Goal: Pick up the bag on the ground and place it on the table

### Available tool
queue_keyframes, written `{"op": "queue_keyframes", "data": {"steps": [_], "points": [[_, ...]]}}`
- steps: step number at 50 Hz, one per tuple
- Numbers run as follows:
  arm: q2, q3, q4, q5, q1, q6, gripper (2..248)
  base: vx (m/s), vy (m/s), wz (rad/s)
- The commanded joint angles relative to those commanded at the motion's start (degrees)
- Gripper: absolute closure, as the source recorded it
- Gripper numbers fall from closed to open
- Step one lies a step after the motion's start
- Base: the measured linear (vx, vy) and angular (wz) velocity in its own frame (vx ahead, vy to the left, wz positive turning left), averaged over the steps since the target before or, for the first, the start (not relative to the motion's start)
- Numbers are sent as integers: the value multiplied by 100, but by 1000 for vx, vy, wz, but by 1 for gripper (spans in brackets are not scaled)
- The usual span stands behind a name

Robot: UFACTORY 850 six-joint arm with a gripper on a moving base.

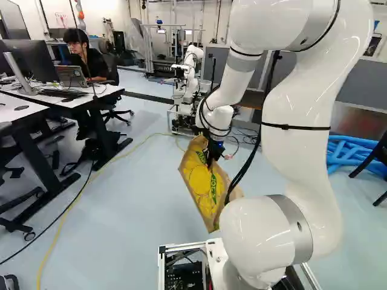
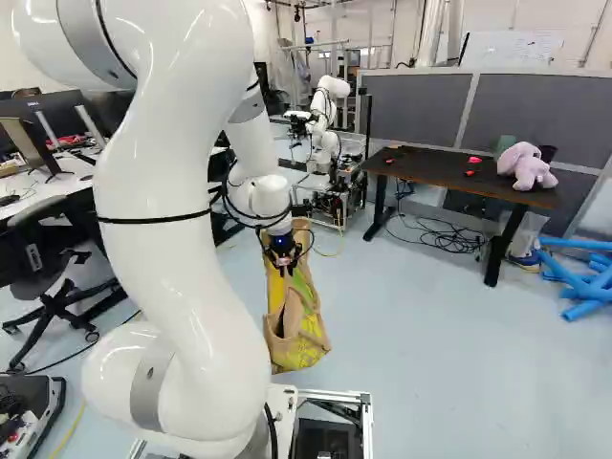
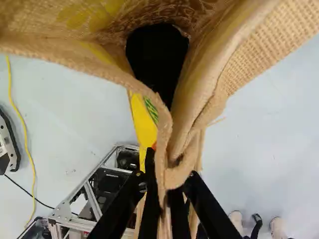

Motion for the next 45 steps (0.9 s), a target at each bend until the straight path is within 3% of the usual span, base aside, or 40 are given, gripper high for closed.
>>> {"op": "queue_keyframes", "data": {"steps": [45], "points": [[855, -69, 0, -1152, -35, 0, 228, 0, 0, 0]]}}
